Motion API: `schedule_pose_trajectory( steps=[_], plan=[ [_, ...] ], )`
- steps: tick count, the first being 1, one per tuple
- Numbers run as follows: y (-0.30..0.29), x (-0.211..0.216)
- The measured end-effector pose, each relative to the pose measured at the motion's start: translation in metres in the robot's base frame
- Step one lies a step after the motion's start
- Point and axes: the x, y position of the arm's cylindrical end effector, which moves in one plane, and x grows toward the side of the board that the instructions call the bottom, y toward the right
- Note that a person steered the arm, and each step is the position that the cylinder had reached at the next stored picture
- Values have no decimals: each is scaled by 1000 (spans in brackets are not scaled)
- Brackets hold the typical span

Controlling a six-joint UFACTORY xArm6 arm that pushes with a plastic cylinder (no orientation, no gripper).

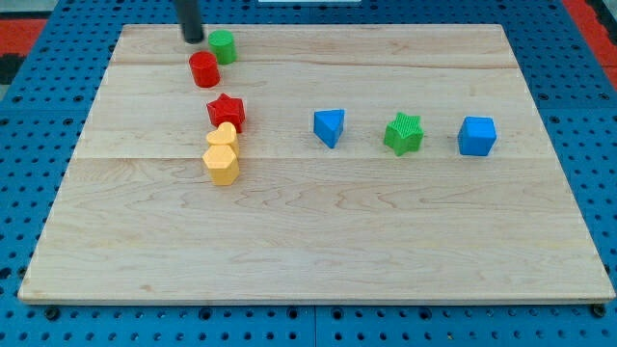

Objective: Push the green circle to the right side of the yellow heart

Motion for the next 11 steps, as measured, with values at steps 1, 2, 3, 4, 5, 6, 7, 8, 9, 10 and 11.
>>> schedule_pose_trajectory(
  steps=[1, 2, 3, 4, 5, 6, 7, 8, 9, 10, 11],
  plan=[
    [68, 6],
    [56, 0],
    [77, 27],
    [88, 47],
    [106, 33],
    [124, 40],
    [89, 83],
    [79, 129],
    [75, 148],
    [113, 136],
    [129, 183]
  ],
)
